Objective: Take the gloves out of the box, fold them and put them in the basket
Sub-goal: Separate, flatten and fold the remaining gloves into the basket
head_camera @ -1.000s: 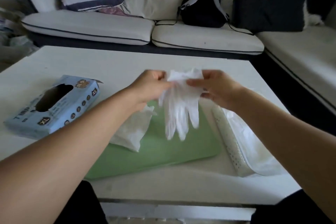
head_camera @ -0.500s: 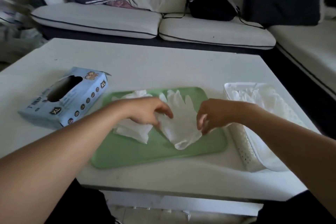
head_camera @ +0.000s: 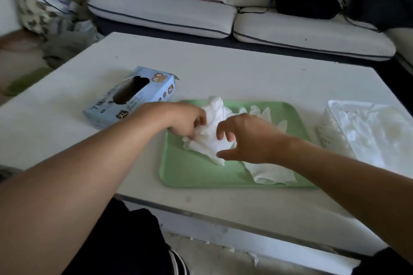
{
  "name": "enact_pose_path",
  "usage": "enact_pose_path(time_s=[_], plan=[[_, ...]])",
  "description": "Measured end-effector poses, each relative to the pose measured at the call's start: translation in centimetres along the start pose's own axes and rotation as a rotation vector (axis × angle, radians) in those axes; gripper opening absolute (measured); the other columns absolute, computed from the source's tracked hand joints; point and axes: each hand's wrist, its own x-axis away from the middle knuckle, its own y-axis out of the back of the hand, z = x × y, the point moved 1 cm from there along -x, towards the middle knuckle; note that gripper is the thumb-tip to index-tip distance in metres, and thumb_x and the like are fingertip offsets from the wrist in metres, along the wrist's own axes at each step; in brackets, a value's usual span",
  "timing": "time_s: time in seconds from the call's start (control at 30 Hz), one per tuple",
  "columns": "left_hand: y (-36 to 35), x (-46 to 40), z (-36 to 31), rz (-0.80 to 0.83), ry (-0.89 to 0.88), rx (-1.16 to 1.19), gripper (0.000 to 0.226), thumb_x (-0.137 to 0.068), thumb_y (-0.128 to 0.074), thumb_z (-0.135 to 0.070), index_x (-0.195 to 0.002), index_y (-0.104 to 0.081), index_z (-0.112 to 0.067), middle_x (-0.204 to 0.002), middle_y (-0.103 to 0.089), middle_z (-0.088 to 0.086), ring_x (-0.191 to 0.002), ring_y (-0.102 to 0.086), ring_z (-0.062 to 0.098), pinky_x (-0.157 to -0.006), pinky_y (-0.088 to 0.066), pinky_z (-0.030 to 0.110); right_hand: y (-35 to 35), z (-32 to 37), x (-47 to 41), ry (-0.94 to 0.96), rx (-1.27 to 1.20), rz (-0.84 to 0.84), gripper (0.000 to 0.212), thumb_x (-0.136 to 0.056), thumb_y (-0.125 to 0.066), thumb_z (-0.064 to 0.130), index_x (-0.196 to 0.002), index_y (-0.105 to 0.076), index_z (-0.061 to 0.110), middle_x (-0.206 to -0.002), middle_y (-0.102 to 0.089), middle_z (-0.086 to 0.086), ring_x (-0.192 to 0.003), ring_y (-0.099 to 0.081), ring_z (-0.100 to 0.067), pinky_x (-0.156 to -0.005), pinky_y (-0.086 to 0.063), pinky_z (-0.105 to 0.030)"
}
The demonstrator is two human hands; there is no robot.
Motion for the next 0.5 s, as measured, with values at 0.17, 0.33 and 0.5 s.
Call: enact_pose_path(time_s=[0.17, 0.33, 0.5], plan=[[0.5, 0.1, 0.1, -0.01, -0.066, 0.12, 0.053, -0.095, -0.067, -0.012, -0.142, -0.049, -0.026, -0.132, -0.058, -0.006, -0.1, -0.057, 0.012, -0.087, -0.048, 0.028, -5.6, 0.6, -2.2, -0.092, -0.07, -0.046, 0.024, -0.082, -0.077, 0.043, -0.1, -0.072, 0.027, -0.103, -0.065, 0.004, -0.094, -0.062, -0.02, -0.08, -0.05, -0.032], [1.4, 0.7, 0.8, -0.022, 0.01, 0.034, 0.063, -0.096, -0.055, -0.008, -0.151, -0.033, -0.029, -0.141, -0.052, -0.004, -0.113, -0.059, 0.023, -0.092, -0.054, 0.04, -2.8, 0.1, -3.6, -0.212, -0.617, -0.191, 0.006, -0.086, -0.077, 0.017, -0.088, -0.08, 0.012, -0.068, -0.067, 0.014, -0.058, -0.059, 0.006, -0.062, -0.046, -0.01], [3.6, 1.7, 2.3, -0.192, 0.155, 0.148, 0.074, -0.09, -0.038, 0.005, -0.154, -0.017, -0.026, -0.143, -0.041, 0.001, -0.113, -0.053, 0.028, -0.067, -0.047, 0.032, 3.9, -0.7, -2.9, -0.304, -1.464, -0.313, 0.01, -0.098, -0.06, 0.01, -0.092, -0.067, 0.006, -0.087, -0.069, -0.011, -0.073, -0.067, -0.024, -0.069, -0.06, -0.034]])
